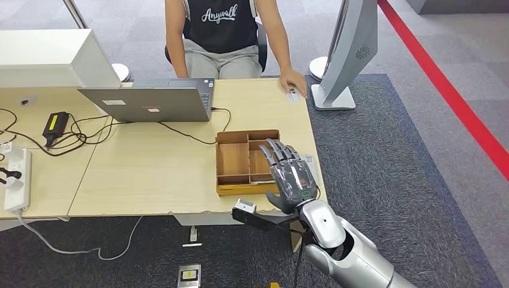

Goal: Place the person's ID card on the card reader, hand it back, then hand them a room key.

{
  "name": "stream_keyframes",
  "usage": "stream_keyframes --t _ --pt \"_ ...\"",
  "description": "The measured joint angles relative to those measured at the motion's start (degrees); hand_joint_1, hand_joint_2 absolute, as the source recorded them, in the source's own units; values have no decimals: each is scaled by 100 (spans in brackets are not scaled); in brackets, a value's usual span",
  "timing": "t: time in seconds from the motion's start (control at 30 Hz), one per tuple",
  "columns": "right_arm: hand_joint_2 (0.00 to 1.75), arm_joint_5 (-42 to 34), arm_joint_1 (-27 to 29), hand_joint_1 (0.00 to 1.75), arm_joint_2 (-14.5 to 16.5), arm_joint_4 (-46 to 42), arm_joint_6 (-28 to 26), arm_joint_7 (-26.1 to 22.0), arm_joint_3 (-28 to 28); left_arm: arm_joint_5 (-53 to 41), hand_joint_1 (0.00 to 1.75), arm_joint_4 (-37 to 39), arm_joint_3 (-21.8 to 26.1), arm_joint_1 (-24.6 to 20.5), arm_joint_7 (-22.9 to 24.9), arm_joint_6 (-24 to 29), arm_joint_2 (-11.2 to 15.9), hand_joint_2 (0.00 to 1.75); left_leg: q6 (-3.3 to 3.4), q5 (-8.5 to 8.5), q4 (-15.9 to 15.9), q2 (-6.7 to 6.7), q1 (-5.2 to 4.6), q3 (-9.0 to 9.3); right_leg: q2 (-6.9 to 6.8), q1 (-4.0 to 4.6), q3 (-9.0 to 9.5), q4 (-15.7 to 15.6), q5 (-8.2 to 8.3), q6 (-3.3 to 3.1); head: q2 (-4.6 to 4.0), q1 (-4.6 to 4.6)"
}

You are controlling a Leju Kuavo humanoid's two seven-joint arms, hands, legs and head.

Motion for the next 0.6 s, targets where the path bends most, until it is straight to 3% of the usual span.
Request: stream_keyframes --t 0.33,0.6 --pt "175 -383 -117 0 365 460 202 -164 181 -13 0 -26 -2 -13 26 -1 -1 0 0 0 -1 0 2 -2 -1 1 0 1 -1 0 1 1" --pt "175 -475 -191 0 643 976 -193 -290 296 -42 0 -26 -2 -14 49 4 -1 0 0 0 -1 0 2 -3 -1 1 -2 1 -1 0 0 1"
